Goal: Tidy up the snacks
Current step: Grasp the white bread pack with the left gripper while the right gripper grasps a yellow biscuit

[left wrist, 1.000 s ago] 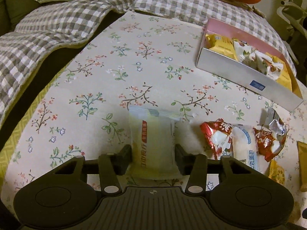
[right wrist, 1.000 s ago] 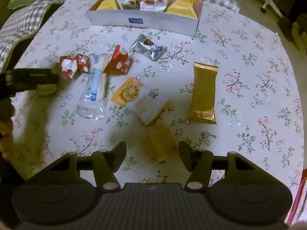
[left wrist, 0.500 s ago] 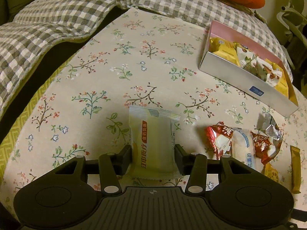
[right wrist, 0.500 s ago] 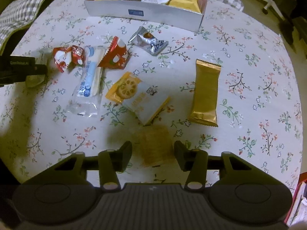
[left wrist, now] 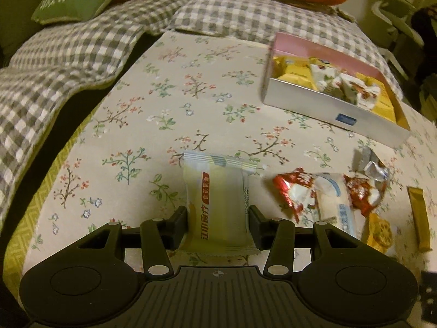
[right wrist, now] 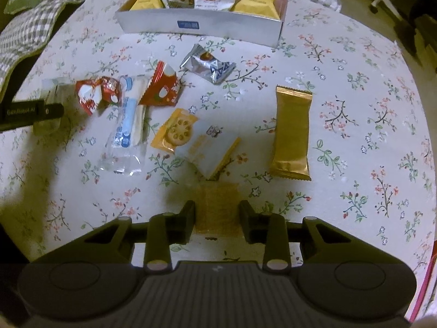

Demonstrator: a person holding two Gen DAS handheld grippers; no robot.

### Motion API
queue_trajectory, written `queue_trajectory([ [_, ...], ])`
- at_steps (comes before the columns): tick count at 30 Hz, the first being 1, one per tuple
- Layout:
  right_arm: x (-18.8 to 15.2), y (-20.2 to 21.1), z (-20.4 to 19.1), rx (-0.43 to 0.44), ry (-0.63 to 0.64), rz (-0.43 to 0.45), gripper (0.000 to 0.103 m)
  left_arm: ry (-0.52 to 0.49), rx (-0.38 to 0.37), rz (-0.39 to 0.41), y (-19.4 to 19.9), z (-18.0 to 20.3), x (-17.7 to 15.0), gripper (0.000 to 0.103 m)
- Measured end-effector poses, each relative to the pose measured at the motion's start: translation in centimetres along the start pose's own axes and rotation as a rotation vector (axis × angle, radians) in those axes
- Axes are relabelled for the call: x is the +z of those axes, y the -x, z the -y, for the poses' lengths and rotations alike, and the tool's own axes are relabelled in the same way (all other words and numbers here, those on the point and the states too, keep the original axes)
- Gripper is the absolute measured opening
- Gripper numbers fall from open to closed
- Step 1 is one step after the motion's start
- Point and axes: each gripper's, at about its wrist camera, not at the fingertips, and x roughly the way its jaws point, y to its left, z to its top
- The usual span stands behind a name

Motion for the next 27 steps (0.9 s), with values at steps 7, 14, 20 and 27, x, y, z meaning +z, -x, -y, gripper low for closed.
queue_trajectory([
  [7, -0.1, 0.4, 0.3, 0.003, -0.033, 0.03, 0.031, -0.083, -0.024, 0.035, 1.6, 1.7, -0.2, 0.045],
  [14, -0.1, 0.7, 0.5, 0.007, -0.053, 0.049, 0.031, -0.135, -0.042, 0.072, 2.8, 3.0, -0.1, 0.045],
  [20, -0.1, 1.1, 0.5, 0.016, -0.066, 0.065, 0.031, -0.17, -0.052, 0.094, 3.2, 3.8, -0.1, 0.045],
  [27, 0.1, 1.5, 0.5, 0.046, -0.083, 0.089, 0.031, -0.204, -0.063, 0.118, 3.8, 4.7, 0.0, 0.045],
])
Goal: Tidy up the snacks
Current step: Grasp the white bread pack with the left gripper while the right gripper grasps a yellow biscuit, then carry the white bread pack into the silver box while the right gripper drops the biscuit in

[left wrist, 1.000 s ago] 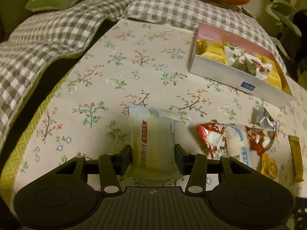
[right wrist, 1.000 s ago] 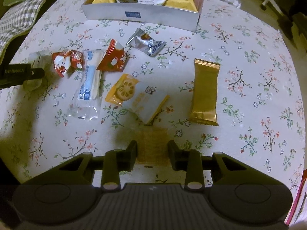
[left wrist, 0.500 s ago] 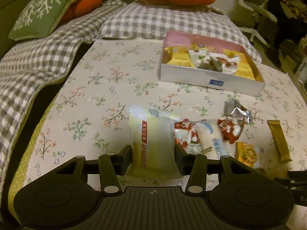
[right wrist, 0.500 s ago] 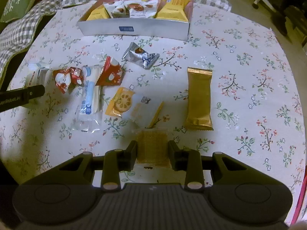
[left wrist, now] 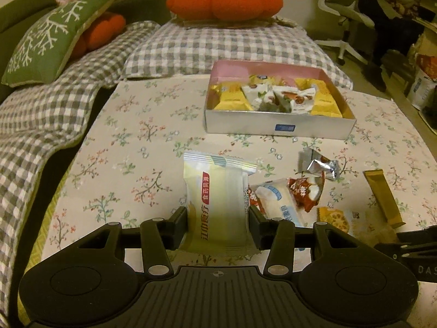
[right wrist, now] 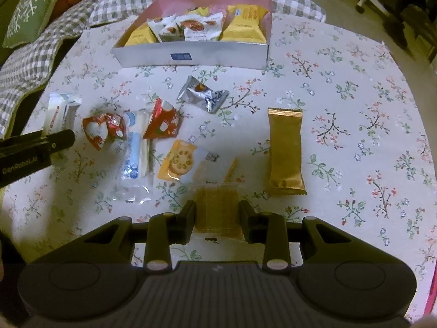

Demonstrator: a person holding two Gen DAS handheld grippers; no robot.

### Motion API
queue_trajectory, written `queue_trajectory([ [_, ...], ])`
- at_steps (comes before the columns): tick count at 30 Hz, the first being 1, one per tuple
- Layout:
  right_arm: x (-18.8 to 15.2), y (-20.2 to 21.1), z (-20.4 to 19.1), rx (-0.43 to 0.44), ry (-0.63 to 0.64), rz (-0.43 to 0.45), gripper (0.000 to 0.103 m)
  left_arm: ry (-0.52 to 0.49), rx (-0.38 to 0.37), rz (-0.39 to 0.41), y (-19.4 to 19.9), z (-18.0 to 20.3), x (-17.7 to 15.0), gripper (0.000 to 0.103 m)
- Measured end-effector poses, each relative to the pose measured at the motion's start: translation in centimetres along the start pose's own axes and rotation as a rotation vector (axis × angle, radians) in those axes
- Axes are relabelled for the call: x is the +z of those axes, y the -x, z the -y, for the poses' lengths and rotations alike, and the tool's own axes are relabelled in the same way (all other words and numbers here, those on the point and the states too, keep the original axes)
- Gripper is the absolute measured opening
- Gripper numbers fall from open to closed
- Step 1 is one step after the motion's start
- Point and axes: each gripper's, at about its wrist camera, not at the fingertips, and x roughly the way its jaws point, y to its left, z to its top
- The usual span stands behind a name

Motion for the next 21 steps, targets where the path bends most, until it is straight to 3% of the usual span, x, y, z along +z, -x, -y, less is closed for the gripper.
queue_trajectory([
  [13, 1.1, 0.2, -0.4, 0.001, -0.017, 0.035, 0.031, 0.058, -0.025, 0.009, -0.7, -2.6, 3.8, 0.045],
  [21, 3.4, 0.4, -0.5, 0.038, -0.025, 0.052, 0.031, 0.106, -0.096, 0.014, -1.9, -4.0, 8.1, 0.045],
])
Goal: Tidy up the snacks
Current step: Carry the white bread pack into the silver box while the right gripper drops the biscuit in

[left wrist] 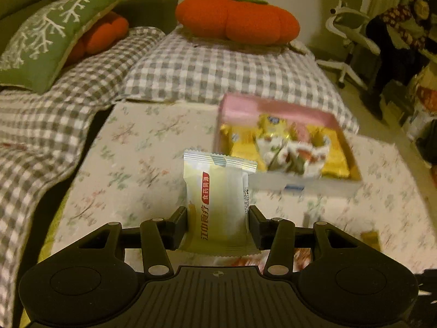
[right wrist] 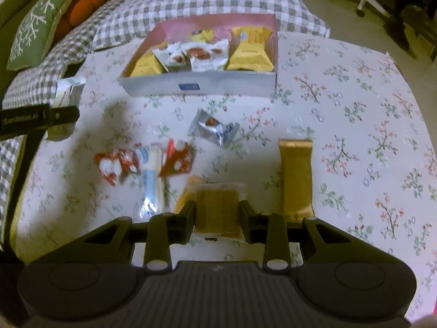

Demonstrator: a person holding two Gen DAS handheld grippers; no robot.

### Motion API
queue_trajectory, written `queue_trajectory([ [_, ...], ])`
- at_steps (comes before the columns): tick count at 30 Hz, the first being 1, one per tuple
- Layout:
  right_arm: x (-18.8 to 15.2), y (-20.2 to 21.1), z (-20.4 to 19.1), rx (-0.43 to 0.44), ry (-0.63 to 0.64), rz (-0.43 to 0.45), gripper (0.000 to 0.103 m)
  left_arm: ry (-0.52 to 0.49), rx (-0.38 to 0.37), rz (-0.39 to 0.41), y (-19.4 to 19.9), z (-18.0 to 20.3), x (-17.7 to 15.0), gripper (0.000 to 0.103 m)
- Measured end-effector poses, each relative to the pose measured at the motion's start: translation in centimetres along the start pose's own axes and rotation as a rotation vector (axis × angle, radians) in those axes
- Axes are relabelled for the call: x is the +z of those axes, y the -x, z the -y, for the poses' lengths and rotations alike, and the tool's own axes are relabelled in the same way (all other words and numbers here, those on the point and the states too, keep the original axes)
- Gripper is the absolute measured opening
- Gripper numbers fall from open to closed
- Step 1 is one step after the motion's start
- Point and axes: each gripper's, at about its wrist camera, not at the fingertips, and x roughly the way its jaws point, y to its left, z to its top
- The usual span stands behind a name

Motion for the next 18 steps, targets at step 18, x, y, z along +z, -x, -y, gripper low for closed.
queue_trajectory([
  [18, 9.2, -2.1, 2.2, -0.004, -0.021, 0.046, 0.031, 0.046, -0.157, -0.018, -8.9, 0.1, 9.0, 0.045],
])
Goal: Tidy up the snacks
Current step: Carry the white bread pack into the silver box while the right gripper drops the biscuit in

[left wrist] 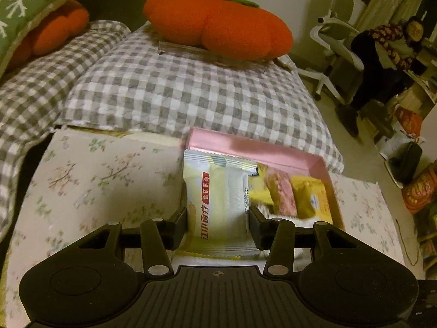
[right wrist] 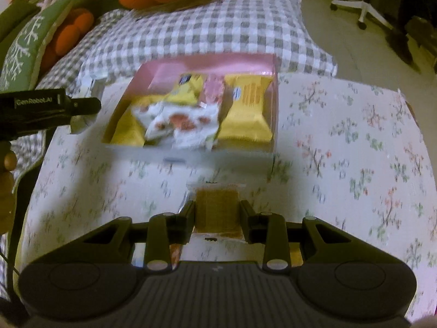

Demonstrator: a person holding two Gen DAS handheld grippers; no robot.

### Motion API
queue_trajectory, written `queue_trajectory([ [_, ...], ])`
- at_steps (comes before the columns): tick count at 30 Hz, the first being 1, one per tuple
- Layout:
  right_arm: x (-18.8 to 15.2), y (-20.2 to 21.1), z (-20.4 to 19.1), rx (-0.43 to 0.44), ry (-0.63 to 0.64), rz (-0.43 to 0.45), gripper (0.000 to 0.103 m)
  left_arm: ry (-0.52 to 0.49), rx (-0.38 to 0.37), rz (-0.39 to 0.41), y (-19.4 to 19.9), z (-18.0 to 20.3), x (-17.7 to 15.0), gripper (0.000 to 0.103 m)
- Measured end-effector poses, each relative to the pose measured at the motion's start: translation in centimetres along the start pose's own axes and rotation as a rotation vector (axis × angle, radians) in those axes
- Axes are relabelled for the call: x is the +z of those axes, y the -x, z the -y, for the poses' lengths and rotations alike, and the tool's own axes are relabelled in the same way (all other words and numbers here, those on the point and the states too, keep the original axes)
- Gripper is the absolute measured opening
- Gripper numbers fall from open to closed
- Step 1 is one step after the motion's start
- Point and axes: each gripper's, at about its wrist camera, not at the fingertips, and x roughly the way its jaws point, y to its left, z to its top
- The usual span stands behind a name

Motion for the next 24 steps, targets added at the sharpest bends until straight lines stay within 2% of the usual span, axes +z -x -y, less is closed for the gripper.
queue_trajectory([
  [4, 2.5, -0.7, 0.8, 0.017, -0.034, 0.025, 0.031, -0.005, -0.011, 0.014, -2.0, 0.1, 1.1, 0.045],
  [14, 7.0, -3.8, 0.5, 0.068, -0.095, 0.087, 0.031, -0.101, 0.006, 0.026, -6.6, 0.6, 3.0, 0.045],
  [17, 8.3, -4.9, 0.7, 0.131, -0.154, 0.088, 0.031, -0.117, 0.01, 0.03, -7.4, 0.5, 3.2, 0.045],
  [22, 9.4, -6.7, -0.3, 0.15, -0.181, 0.096, 0.031, -0.129, -0.001, 0.05, -7.7, -0.1, 3.4, 0.048],
  [24, 9.6, -7.4, -0.8, 0.154, -0.178, 0.096, 0.031, -0.123, 0.002, 0.05, -7.7, -0.5, 3.4, 0.054],
])
